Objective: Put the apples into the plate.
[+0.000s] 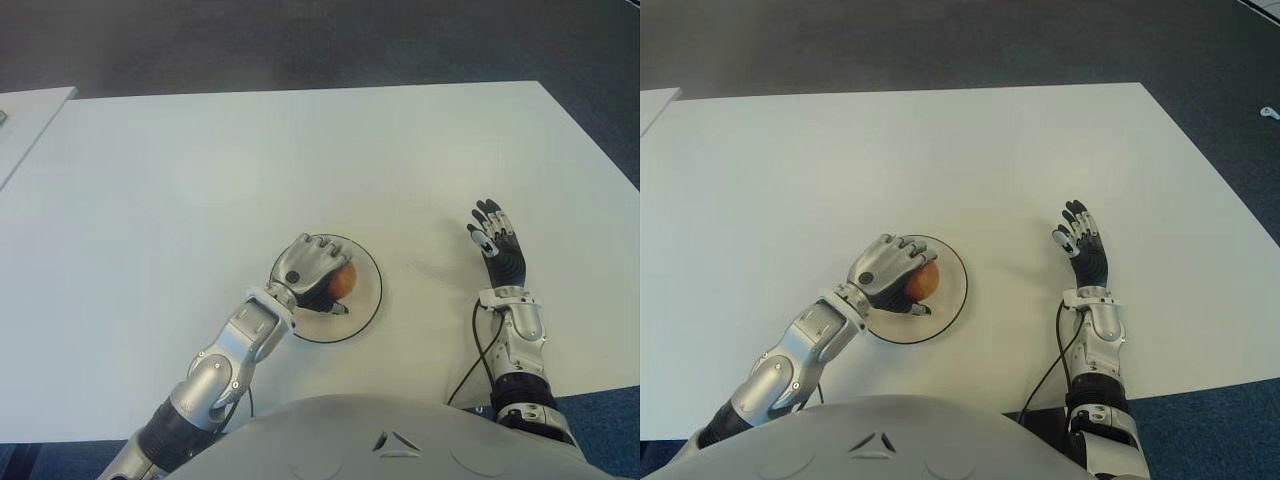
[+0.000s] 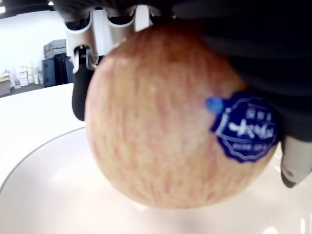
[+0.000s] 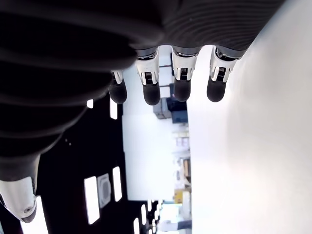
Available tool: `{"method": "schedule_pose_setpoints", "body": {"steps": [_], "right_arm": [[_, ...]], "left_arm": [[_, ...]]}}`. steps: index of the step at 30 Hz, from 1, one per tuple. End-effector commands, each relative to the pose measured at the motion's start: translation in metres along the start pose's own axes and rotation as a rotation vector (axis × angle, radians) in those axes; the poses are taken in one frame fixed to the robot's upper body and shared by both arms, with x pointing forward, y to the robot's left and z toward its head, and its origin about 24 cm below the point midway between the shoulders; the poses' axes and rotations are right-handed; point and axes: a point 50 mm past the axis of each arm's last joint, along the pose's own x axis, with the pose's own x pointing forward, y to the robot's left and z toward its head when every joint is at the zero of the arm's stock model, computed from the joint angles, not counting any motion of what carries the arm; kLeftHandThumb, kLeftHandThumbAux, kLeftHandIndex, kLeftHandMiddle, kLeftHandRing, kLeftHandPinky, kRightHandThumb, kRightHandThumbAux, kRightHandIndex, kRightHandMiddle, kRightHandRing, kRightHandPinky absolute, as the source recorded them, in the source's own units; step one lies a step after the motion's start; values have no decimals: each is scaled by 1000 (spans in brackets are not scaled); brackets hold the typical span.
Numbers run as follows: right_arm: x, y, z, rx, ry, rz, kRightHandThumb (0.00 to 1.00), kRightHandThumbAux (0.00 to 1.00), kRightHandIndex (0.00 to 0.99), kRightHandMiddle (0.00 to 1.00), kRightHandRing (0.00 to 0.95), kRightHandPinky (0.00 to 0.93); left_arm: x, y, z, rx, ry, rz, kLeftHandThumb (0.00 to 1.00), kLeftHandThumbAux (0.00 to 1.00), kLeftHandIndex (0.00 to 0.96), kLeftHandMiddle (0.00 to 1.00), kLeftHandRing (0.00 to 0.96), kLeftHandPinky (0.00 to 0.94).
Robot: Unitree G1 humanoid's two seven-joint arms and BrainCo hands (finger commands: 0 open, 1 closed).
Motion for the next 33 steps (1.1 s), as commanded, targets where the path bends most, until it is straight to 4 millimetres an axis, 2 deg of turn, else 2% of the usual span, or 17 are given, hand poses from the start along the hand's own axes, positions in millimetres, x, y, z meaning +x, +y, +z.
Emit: {"method": "schedule_pose_setpoints", "body": {"steps": [1, 2, 4, 7, 11, 23, 33], "right_arm": [[-11, 3, -17, 31, 81, -8, 287, 569, 24, 98, 34, 0], [-11, 3, -17, 31, 81, -7, 286, 569, 24, 98, 34, 0], [-11, 3, -17, 30, 80, -6, 284, 569, 24, 97, 34, 0], [-11, 3, -17, 35, 78, -7, 283, 568, 31, 97, 34, 0], [-11, 3, -17, 37, 76, -7, 284, 570, 37, 98, 36, 0], [-11, 2, -17, 38, 81, -9, 294, 577, 39, 110, 41, 0], [-10, 3, -17, 40, 80, -5, 291, 567, 37, 104, 37, 0]], "left_arm": [[-2, 3, -1, 4, 37, 37, 312, 408, 299, 316, 280, 250], [-1, 3, -1, 10, 41, 38, 292, 399, 288, 295, 255, 225], [-1, 3, -1, 16, 45, 38, 216, 369, 179, 190, 154, 131], [0, 4, -2, 41, 60, 6, 146, 343, 93, 95, 62, 48], [0, 5, -2, 58, 73, -11, 92, 326, 25, 19, 13, 10], [-2, 8, 1, 64, 109, -4, 11, 293, 0, 0, 0, 0], [-3, 10, 2, 52, 106, -20, 8, 271, 0, 0, 0, 0]]}}
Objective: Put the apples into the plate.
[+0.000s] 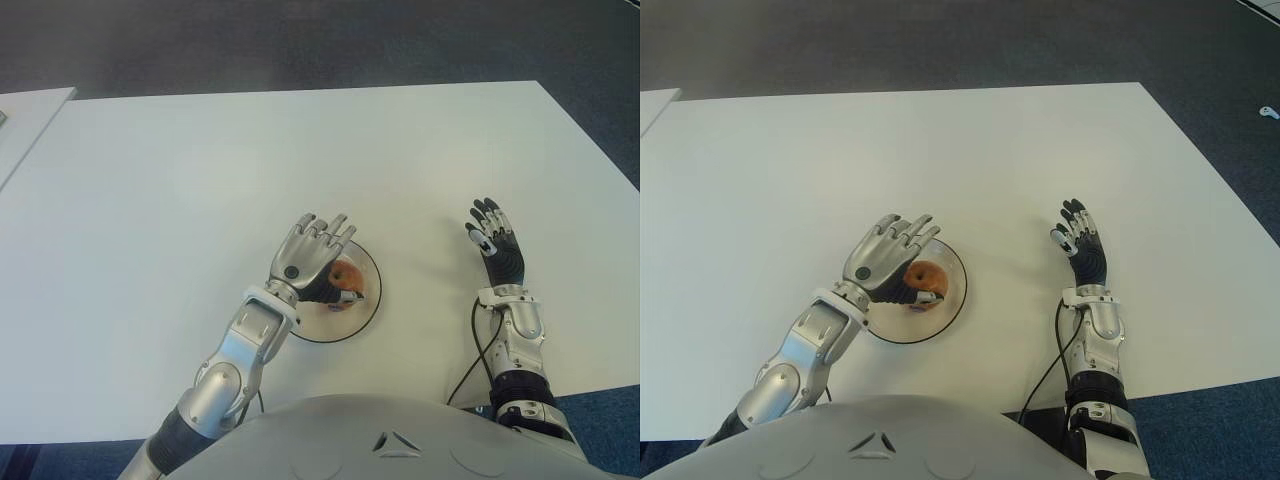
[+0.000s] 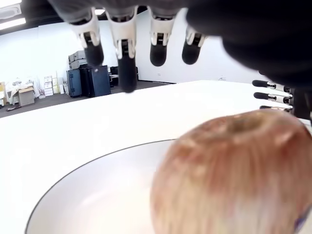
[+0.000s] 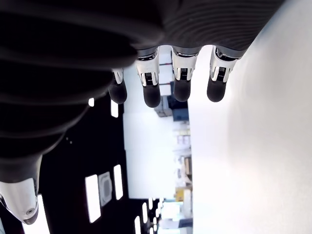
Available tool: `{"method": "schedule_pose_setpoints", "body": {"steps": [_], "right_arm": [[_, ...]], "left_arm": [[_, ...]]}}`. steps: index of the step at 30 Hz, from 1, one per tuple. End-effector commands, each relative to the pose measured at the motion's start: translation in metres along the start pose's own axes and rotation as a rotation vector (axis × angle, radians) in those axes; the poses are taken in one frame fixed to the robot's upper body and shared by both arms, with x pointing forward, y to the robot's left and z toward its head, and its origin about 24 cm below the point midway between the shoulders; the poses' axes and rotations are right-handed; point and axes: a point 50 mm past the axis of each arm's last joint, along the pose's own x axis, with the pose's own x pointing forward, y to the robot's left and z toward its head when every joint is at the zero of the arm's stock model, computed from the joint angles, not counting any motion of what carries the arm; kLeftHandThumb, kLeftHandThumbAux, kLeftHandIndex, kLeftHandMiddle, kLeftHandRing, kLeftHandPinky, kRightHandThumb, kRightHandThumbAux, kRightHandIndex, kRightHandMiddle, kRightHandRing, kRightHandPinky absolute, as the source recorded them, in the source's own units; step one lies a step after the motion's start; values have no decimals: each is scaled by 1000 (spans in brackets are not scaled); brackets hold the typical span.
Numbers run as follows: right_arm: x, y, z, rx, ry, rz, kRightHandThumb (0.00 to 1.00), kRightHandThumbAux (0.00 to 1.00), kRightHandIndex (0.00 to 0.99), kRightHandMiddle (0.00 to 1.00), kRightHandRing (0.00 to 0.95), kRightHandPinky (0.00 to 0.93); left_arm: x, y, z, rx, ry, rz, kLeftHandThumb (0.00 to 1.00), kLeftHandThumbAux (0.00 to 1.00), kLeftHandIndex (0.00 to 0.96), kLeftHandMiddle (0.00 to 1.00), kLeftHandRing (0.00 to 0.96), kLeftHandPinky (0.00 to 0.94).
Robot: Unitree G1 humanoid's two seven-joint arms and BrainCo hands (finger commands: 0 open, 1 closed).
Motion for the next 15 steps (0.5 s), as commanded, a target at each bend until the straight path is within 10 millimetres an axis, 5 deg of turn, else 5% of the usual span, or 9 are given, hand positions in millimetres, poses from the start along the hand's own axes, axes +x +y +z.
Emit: {"method": "schedule_pose_setpoints", "body": {"steps": [1, 15], "right_arm": [[-11, 3, -17, 39, 86, -9, 291, 566, 37, 104, 37, 0], [-10, 3, -16, 39, 82, -2, 286, 565, 40, 107, 36, 0]], "left_arm": [[-1, -1, 0, 1, 4, -30, 9, 271, 0, 0, 0, 0], [-1, 0, 0, 4, -5, -32, 29, 273, 0, 0, 0, 0]]}}
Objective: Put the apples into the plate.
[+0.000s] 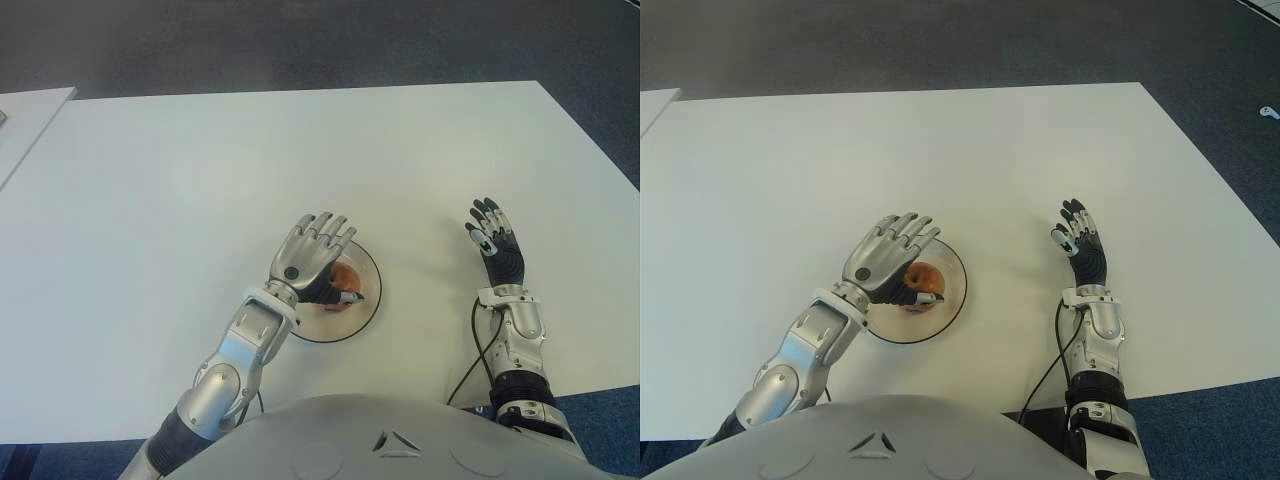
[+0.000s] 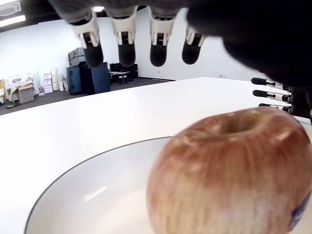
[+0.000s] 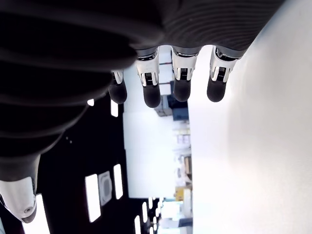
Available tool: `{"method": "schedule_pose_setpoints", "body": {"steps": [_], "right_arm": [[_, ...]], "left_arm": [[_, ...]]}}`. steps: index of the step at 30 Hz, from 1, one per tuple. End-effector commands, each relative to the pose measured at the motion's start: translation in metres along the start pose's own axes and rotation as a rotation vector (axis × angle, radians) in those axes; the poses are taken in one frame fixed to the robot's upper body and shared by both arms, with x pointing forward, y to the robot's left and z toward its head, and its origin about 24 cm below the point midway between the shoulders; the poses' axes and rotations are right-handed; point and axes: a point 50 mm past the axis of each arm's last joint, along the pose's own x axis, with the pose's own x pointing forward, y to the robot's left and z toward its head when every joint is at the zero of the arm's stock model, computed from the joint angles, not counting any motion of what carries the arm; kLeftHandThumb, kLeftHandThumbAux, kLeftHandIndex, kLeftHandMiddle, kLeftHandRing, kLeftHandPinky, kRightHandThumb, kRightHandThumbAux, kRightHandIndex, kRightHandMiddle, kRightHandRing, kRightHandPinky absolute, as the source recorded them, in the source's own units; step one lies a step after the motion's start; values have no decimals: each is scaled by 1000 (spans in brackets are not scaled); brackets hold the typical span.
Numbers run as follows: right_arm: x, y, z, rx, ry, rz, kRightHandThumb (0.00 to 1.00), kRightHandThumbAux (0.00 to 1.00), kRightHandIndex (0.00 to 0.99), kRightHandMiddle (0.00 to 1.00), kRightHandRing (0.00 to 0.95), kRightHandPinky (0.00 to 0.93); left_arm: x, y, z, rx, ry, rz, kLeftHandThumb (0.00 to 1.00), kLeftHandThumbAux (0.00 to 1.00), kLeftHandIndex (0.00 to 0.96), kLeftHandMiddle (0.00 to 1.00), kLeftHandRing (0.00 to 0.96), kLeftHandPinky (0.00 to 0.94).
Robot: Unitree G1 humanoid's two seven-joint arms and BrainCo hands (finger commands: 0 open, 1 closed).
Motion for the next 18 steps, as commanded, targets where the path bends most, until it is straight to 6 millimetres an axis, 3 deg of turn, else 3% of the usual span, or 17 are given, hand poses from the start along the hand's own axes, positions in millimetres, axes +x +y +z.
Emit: {"method": "schedule_pose_setpoints", "body": {"steps": [1, 12, 18], "right_arm": [[-10, 3, -16, 39, 82, -4, 285, 564, 40, 106, 36, 0], [-11, 5, -16, 40, 82, -7, 294, 560, 41, 106, 34, 0], [-11, 5, -16, 40, 81, -4, 294, 557, 36, 103, 32, 0]], "left_arm": [[0, 0, 0, 3, 1, -23, 30, 273, 0, 0, 0, 0], [-2, -1, -2, -21, 28, -4, 22, 264, 0, 0, 0, 0], [-6, -2, -7, -161, 132, 48, 27, 257, 0, 0, 0, 0]]}}
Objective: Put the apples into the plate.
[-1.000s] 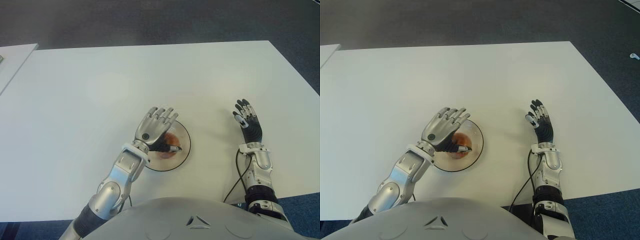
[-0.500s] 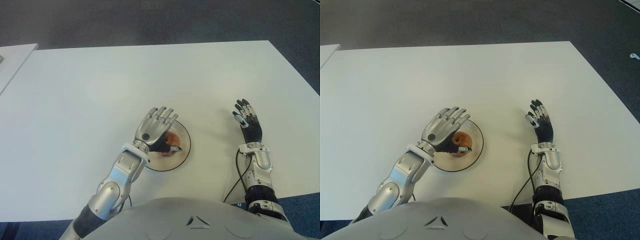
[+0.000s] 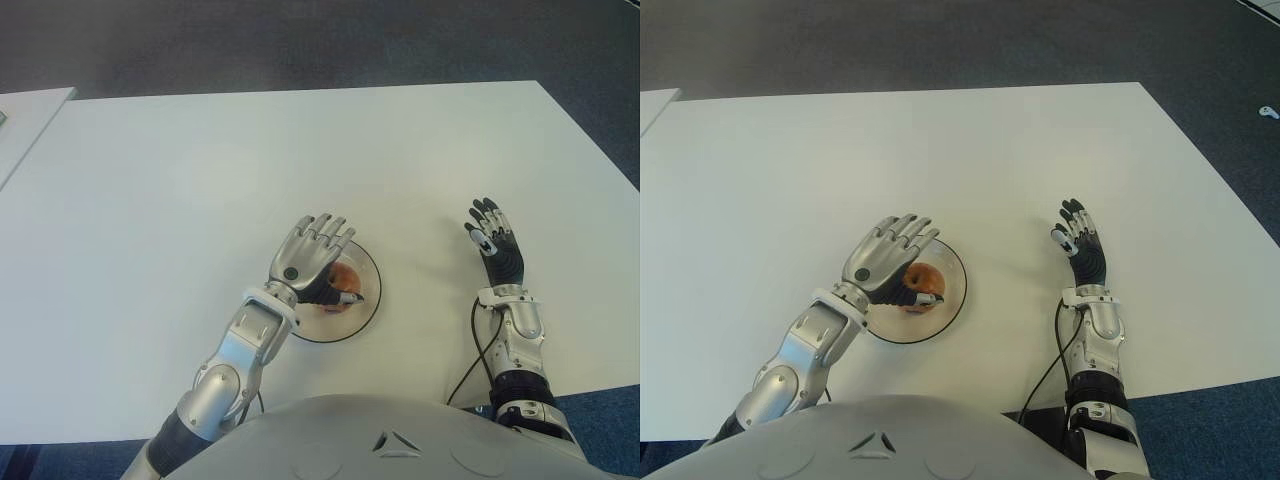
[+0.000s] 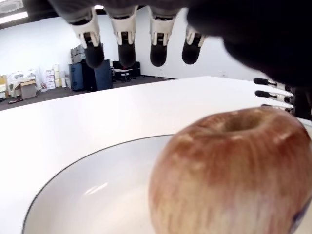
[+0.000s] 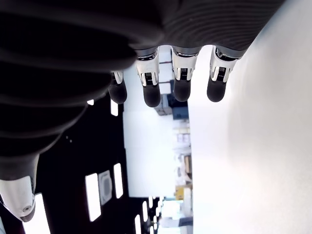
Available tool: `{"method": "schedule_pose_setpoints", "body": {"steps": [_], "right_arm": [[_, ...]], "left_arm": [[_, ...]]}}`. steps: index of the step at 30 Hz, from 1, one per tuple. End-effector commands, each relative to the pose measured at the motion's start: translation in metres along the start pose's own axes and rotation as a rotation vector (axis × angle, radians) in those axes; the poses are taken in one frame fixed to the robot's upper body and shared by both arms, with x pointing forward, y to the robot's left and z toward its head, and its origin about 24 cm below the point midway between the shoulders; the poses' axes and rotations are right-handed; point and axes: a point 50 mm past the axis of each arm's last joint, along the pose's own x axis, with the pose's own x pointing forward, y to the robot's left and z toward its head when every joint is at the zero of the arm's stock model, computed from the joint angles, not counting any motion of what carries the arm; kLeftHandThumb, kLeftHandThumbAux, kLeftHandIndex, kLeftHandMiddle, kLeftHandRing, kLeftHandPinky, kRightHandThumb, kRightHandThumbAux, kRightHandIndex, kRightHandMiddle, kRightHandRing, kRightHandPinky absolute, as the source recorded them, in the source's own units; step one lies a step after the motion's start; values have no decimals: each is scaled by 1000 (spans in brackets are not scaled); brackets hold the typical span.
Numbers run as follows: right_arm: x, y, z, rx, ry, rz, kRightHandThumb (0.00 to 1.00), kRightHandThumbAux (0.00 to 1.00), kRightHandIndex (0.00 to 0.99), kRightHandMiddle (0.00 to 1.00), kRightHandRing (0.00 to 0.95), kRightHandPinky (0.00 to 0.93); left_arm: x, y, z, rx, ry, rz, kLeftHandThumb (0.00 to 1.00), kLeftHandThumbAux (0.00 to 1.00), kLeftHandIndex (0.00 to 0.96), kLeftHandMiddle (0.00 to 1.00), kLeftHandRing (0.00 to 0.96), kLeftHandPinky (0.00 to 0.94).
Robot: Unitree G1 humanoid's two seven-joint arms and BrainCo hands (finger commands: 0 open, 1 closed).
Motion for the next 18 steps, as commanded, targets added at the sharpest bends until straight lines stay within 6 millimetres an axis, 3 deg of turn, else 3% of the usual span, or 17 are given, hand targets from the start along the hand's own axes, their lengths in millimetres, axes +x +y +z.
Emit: {"method": "schedule_pose_setpoints", "body": {"steps": [1, 9, 18], "right_arm": [[-12, 4, -17, 36, 85, -11, 293, 557, 36, 103, 32, 0], [-12, 7, -17, 27, 92, -7, 287, 557, 27, 94, 31, 0], [-13, 11, -16, 29, 98, 4, 291, 560, 28, 91, 31, 0]], "left_arm": [[-5, 1, -6, -154, 109, 57, 28, 256, 0, 0, 0, 0], [-16, 6, -22, -509, 275, 300, 79, 293, 5, 0, 0, 32], [-25, 5, -28, -866, 314, 475, 64, 323, 61, 39, 29, 64]]}}
